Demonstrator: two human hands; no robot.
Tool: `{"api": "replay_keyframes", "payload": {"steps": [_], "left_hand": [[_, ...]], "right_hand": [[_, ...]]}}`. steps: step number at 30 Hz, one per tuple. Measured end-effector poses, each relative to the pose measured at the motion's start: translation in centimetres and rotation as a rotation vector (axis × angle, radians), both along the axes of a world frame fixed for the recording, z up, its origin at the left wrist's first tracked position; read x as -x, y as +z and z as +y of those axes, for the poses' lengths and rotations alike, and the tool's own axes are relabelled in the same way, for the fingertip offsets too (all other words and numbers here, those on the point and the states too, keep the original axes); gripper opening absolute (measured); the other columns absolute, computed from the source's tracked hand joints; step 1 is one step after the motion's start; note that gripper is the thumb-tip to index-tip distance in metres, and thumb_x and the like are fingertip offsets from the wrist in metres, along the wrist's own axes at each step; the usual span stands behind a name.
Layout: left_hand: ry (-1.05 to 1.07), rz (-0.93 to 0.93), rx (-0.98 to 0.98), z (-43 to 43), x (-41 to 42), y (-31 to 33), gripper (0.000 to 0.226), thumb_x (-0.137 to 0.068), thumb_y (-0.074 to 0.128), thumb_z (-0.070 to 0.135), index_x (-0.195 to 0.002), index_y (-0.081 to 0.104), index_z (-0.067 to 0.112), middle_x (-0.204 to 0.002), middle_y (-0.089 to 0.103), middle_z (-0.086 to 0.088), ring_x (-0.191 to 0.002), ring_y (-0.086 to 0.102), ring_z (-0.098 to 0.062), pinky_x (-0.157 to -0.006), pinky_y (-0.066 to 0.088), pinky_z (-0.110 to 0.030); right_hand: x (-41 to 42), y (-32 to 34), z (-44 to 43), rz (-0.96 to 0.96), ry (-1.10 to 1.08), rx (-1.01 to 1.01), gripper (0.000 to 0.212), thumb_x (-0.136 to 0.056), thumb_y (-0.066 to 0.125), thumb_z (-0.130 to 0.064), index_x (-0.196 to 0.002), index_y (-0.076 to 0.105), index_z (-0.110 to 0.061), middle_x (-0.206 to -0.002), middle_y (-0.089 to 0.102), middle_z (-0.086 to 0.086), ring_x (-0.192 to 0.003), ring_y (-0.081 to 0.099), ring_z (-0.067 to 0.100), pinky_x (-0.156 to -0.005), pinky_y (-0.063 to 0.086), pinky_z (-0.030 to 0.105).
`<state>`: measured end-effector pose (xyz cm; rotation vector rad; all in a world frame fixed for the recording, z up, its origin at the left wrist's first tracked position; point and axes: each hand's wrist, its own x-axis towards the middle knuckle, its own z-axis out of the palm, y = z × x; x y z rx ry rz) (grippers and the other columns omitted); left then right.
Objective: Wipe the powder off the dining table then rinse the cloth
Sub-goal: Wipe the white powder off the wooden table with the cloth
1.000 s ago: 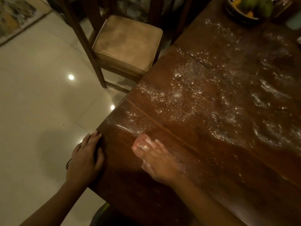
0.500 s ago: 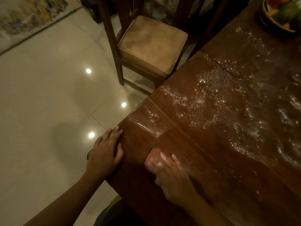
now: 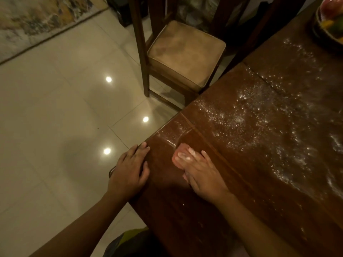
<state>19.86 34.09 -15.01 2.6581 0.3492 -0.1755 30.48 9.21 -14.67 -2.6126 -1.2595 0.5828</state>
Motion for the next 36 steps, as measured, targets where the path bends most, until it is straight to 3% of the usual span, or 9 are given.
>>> {"api": "replay_keyframes", "payload": {"steps": [3,8,11,15,21,26,28,33,36], "left_hand": [[0.008,-0.003,0.021,0.0,-0.1,0.0,0.05,-0.095,0.039,0.036,-0.143,0.041,0.023,-0.153,0.04,0.003,-0.143,0.03,-0.018,-0.116,0.028,-0.038],[0.01,-0.009,0.023,0.1,0.2,-0.1,0.051,-0.094,0.038,0.035,-0.143,0.043,0.021,-0.152,0.042,0.001,-0.142,0.032,-0.02,-0.117,0.028,-0.038],[-0.001,-0.009,0.013,0.0,0.1,-0.1,0.052,-0.094,0.036,0.036,-0.143,0.044,0.02,-0.151,0.043,-0.001,-0.141,0.033,-0.02,-0.116,0.027,-0.036],[0.004,-0.014,0.02,-0.1,0.1,0.1,0.052,-0.094,0.035,0.037,-0.143,0.044,0.02,-0.151,0.043,-0.001,-0.141,0.033,-0.02,-0.116,0.025,-0.035],[0.006,-0.022,0.012,0.0,0.2,-0.2,0.051,-0.095,0.037,0.035,-0.144,0.043,0.02,-0.151,0.043,0.0,-0.142,0.032,-0.019,-0.117,0.023,-0.034],[-0.002,-0.017,0.022,0.1,0.4,-0.4,0.051,-0.096,0.04,0.034,-0.144,0.042,0.02,-0.152,0.042,-0.001,-0.143,0.031,-0.019,-0.118,0.023,-0.034],[0.007,-0.007,0.042,0.1,0.5,-0.4,0.051,-0.096,0.039,0.035,-0.145,0.04,0.022,-0.154,0.039,0.0,-0.144,0.028,-0.018,-0.118,0.022,-0.033],[0.017,0.006,0.07,0.2,0.2,-0.2,0.052,-0.097,0.036,0.036,-0.147,0.037,0.024,-0.156,0.034,0.003,-0.147,0.022,-0.016,-0.119,0.019,-0.033],[0.028,0.001,0.08,0.1,0.3,0.1,0.05,-0.098,0.042,0.032,-0.147,0.038,0.023,-0.156,0.034,0.002,-0.146,0.023,-0.016,-0.118,0.02,-0.034]], "right_hand": [[-2.8,-0.2,-2.4,-0.09,0.026,0.003,0.055,-0.1,0.028,-0.044,-0.154,0.022,-0.044,-0.159,0.031,-0.017,-0.153,0.006,0.012,-0.122,0.002,0.056],[-4.1,-0.4,5.5,-0.076,-0.426,-0.09,0.058,-0.097,0.03,-0.035,-0.155,0.023,-0.036,-0.161,0.031,-0.009,-0.154,0.006,0.02,-0.123,-0.001,0.055],[-2.9,-0.5,7.6,-0.038,-0.172,-0.133,0.058,-0.1,0.043,-0.028,-0.153,0.024,-0.039,-0.159,0.034,-0.011,-0.154,0.012,0.019,-0.123,0.004,0.052],[-6.1,-0.8,1.9,-0.02,0.189,-0.114,0.051,-0.101,0.036,-0.038,-0.152,0.03,-0.043,-0.157,0.033,-0.019,-0.153,0.012,0.009,-0.123,0.001,0.052],[-6.6,-0.6,7.8,-0.096,-0.339,-0.152,0.06,-0.099,0.051,-0.024,-0.154,0.03,-0.033,-0.16,0.035,-0.007,-0.153,0.013,0.02,-0.124,0.003,0.051],[-4.3,-1.1,7.9,-0.041,0.202,-0.206,0.056,-0.099,0.048,-0.024,-0.152,0.033,-0.035,-0.158,0.037,-0.011,-0.152,0.019,0.016,-0.124,0.011,0.041],[-5.9,-1.4,4.7,-0.056,0.269,-0.208,0.052,-0.099,0.047,-0.029,-0.149,0.038,-0.038,-0.154,0.041,-0.015,-0.151,0.023,0.012,-0.123,0.012,0.044],[-6.0,-0.9,4.4,-0.07,-0.396,-0.255,0.05,-0.092,0.054,-0.02,-0.14,0.052,-0.035,-0.148,0.051,-0.008,-0.149,0.029,0.02,-0.124,0.006,0.047],[0.1,-0.4,7.2,-0.043,-0.253,-0.271,0.056,-0.091,0.054,-0.012,-0.143,0.047,-0.032,-0.149,0.05,-0.004,-0.15,0.026,0.021,-0.124,0.011,0.047]]}}
